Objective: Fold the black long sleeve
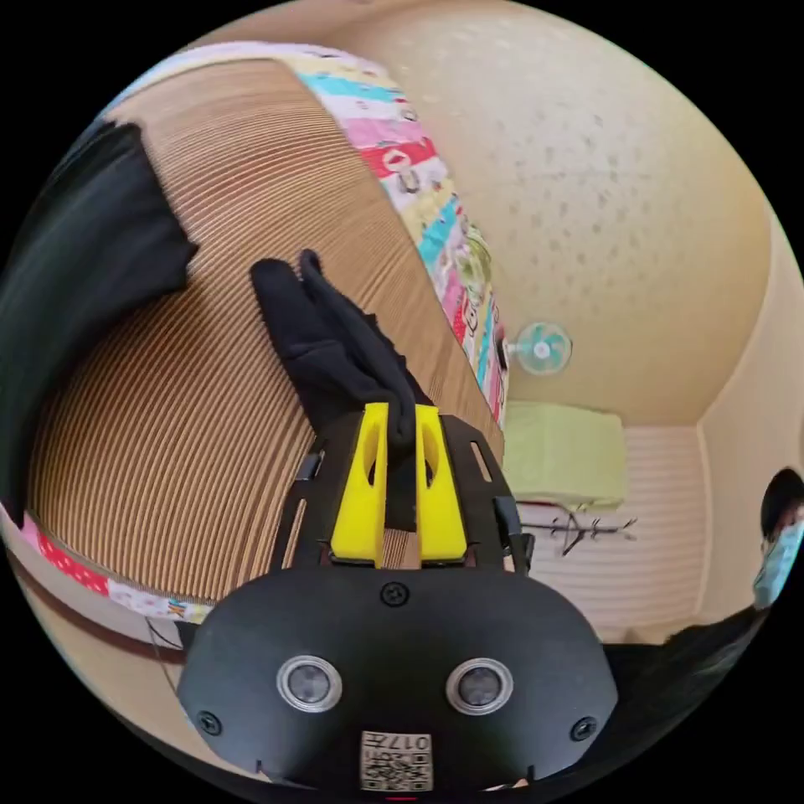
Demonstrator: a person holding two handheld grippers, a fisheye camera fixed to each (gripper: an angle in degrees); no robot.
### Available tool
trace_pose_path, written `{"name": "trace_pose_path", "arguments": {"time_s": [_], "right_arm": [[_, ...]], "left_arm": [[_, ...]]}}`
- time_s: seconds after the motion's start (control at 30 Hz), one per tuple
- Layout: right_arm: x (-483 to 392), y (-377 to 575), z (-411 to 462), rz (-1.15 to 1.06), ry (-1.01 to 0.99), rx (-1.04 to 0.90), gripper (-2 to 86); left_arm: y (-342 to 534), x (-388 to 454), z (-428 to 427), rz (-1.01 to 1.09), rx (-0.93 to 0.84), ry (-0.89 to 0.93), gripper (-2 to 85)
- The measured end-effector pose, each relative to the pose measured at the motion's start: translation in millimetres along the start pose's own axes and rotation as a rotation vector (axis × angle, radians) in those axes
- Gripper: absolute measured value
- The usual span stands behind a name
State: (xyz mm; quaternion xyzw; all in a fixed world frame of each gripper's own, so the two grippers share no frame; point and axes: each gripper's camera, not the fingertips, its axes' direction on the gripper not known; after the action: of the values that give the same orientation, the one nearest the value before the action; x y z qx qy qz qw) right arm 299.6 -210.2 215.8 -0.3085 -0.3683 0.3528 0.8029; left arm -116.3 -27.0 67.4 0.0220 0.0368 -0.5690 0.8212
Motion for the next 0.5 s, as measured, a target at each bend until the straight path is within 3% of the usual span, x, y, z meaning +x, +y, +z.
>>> {"name": "trace_pose_path", "arguments": {"time_s": [0.1, 0.2, 0.33, 0.43, 0.5], "right_arm": [[5, 13, -30, -0.008, 0.001, 0.002, 7.2], [20, 26, -52, 0.013, -0.003, -0.009, 7.3], [51, 46, -73, 0.095, -0.051, -0.011, 8.0], [71, 60, -78, 0.13, -0.078, -0.053, 9.5], [83, 68, -76, 0.153, -0.086, -0.094, 10.7]], "left_arm": [[14, 111, 62, 0.357, -0.116, -0.056, 5.6], [57, 173, 144, 0.545, -0.285, -0.043, 6.2], [111, 195, 216, 0.632, -0.461, -0.06, 8.6], [128, 184, 209, 0.579, -0.392, -0.042, 10.3], [123, 150, 188, 0.433, -0.277, -0.153, 12.1]]}}
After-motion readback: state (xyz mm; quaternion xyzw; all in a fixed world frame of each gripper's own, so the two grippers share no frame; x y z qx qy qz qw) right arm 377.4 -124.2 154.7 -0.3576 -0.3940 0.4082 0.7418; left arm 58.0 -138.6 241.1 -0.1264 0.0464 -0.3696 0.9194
